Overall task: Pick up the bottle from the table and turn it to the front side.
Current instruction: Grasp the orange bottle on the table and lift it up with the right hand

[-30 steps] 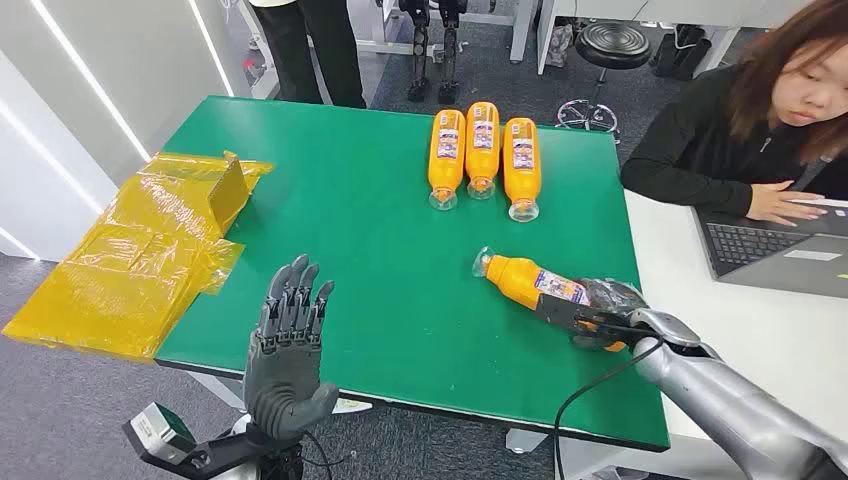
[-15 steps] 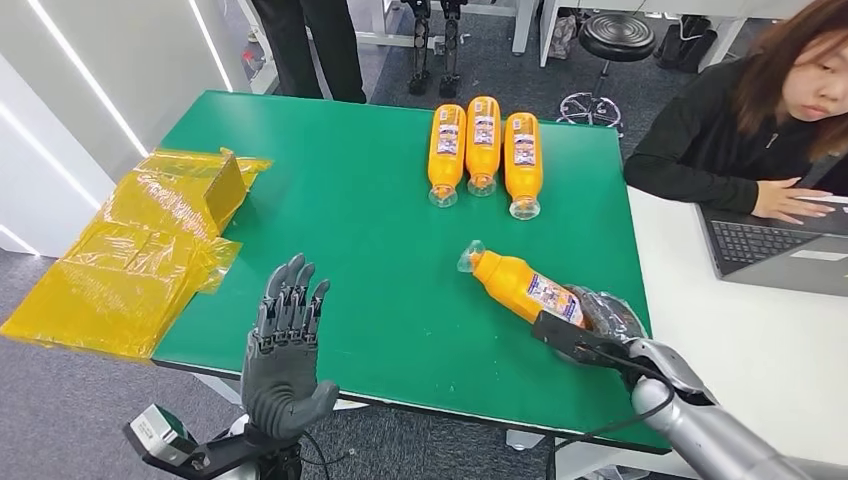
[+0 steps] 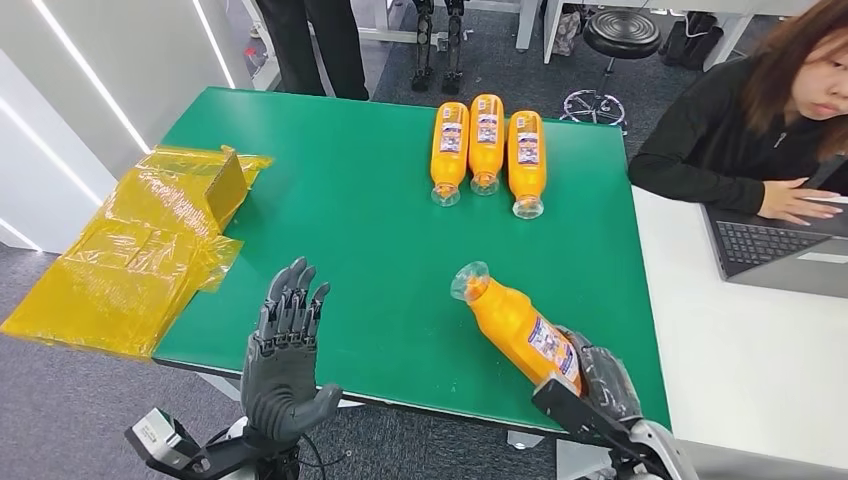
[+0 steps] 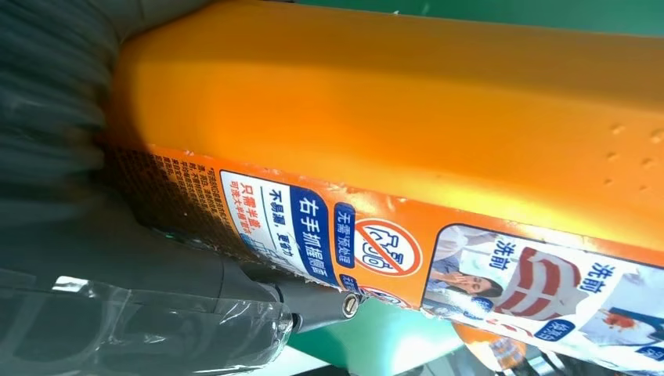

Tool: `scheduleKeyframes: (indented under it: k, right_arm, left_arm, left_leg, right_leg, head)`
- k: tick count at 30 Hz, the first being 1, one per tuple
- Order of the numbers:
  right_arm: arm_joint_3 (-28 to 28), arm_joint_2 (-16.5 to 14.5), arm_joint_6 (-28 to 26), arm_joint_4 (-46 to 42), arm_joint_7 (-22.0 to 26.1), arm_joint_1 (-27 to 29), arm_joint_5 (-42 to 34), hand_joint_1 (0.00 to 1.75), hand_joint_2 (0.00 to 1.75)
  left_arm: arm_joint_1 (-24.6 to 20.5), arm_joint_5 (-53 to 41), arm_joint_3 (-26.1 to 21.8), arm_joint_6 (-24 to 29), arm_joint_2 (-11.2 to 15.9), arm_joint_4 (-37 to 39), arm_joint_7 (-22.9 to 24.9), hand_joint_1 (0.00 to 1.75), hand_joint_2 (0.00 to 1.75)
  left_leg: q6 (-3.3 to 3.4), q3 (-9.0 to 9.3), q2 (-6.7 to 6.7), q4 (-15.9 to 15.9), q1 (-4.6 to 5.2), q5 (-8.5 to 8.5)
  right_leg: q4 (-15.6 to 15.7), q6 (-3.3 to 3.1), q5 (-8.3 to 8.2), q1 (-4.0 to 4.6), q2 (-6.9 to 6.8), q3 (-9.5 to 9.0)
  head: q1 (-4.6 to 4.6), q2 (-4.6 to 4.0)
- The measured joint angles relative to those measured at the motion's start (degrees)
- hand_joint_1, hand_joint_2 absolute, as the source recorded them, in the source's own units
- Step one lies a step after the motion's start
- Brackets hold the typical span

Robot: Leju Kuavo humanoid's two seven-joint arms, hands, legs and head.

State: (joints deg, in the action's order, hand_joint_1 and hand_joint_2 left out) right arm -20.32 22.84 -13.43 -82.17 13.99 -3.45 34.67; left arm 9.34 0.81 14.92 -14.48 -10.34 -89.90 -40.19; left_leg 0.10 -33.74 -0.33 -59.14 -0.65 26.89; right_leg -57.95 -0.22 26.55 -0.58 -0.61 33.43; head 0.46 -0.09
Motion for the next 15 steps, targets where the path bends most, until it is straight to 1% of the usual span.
scheduleKeyframes:
  k: [4,8,11,15]
  right_arm:
    - [0.8,-2.5,-2.7,-2.3,3.0,4.0,0.6,1.75,1.75]
    - [0.3,-6.8,-6.8,-2.8,6.0,7.0,0.6,1.75,1.75]
    - [-1.7,-9.4,-9.5,-2.6,6.8,8.4,0.3,1.75,1.75]
    - [-4.1,-11.8,-10.4,-1.9,6.9,8.7,0.2,1.75,1.75]
  left_arm:
    - [-0.9,0.0,0.4,-0.1,0.1,0.6,0.0,0.00,1.75]
    - [-2.0,0.5,1.2,-1.2,0.3,1.7,0.0,0.00,1.75]
    - [-2.8,0.8,1.9,-2.5,0.3,3.0,0.0,0.00,1.75]
    - [-3.6,0.9,2.6,-3.0,0.3,4.5,0.0,0.00,1.75]
  left_leg:
    - [-0.01,0.01,0.08,0.0,-0.01,0.00]
    - [-0.01,0.03,0.08,0.0,-0.01,0.00]
    - [-0.02,0.03,0.10,0.0,-0.01,-0.01]
    - [-0.02,0.02,0.15,0.1,-0.01,-0.01]
  right_leg:
    - [0.0,-0.01,0.00,0.01,0.09,0.02]
    - [0.0,-0.02,0.00,0.01,0.09,0.03]
    - [0.0,-0.03,0.01,0.01,0.12,0.05]
    - [0.0,-0.03,0.01,0.01,0.14,0.06]
  head:
    - [-0.02,0.00]
    - [-0.02,0.00]
    - [-0.02,0.00]
    - [-0.01,0.00]
